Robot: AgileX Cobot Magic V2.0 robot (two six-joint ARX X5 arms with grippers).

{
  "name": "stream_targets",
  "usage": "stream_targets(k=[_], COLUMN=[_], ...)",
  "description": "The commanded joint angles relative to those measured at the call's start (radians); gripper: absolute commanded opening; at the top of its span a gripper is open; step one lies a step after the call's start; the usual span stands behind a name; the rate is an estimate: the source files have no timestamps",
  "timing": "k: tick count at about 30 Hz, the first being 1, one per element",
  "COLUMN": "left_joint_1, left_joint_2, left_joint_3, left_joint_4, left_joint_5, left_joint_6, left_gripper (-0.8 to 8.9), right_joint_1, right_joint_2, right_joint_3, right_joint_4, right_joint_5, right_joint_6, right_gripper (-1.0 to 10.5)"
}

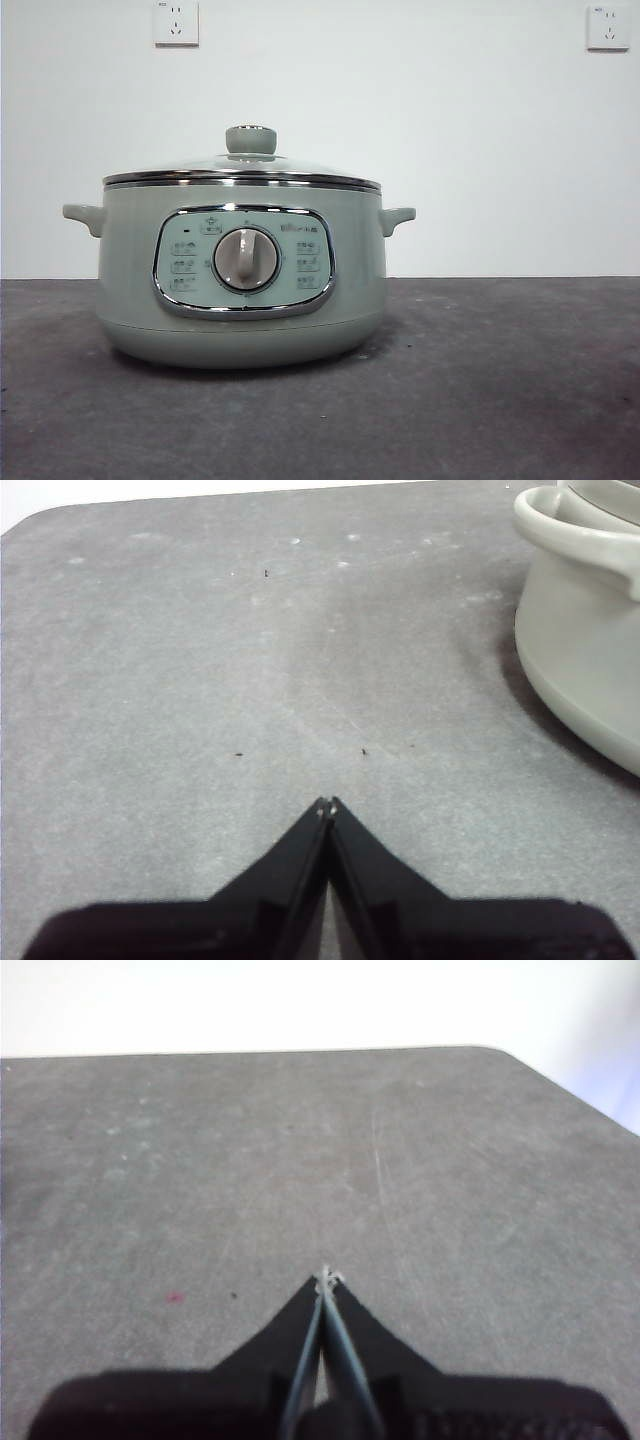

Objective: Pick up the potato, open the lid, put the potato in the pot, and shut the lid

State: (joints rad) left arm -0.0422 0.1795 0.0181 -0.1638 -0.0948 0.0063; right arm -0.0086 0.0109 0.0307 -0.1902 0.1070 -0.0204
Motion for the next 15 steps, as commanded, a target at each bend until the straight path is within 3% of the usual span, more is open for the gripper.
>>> stream_targets(k=[1, 15], left_joint_1=[0.002, 0.002], left_joint_2=[0.0, 0.0], left_joint_3=[-0.011, -0.011], left_joint_4=[0.006, 0.007], left_joint_5=[0.001, 0.001], left_joint_6=[-0.006, -0.006], left_gripper=[-0.03, -0.03], right_joint_1=[-0.001, -0.001], right_joint_2=[-0.003, -0.002], right_joint_3=[-0.016, -0.016], right_joint_4=[0.01, 0.008], right_joint_5=[-0.01, -0.028], right_joint_6=[-0.028, -0.058], right_gripper=[0.0, 0.0])
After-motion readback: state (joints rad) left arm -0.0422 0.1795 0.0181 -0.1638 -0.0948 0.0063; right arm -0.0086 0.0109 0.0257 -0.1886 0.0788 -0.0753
